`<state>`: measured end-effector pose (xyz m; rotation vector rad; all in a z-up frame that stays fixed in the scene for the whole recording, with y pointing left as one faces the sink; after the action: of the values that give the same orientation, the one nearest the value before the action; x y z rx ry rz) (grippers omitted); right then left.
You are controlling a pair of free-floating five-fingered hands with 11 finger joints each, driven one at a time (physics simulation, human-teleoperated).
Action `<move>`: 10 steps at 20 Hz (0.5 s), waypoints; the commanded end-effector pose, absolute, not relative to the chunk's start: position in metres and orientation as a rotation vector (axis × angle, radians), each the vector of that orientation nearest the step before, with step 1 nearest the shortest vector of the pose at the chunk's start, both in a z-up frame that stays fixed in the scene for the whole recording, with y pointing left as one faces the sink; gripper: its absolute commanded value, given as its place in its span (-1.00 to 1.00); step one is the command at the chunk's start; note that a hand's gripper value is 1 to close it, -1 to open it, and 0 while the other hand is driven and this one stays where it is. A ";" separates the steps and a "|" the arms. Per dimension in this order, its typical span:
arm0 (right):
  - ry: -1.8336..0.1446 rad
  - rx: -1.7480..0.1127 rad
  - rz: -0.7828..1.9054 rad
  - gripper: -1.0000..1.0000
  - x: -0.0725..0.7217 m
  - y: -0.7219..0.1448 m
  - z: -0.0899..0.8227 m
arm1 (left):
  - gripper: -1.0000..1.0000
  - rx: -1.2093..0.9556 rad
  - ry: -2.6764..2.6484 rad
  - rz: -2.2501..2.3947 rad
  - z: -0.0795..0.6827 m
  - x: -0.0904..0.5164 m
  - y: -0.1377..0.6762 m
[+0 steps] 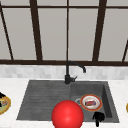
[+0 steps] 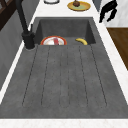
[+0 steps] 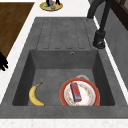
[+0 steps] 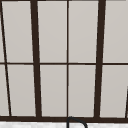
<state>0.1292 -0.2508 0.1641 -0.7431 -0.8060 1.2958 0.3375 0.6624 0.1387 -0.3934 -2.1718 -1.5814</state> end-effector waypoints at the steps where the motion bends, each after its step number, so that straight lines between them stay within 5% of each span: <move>1: -0.806 -0.743 1.296 0.00 0.129 -0.251 0.164 | -1.00 -0.373 -2.094 -1.632 0.138 0.338 0.646; 10: -0.806 -0.743 1.296 0.00 0.129 -0.251 0.164 | -1.00 -0.429 -2.109 -1.624 0.095 0.355 0.639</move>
<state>0.1292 -0.2508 0.1641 -0.7431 -0.8060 1.2958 0.3484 0.6386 0.1161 -0.4223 -2.1372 -1.5983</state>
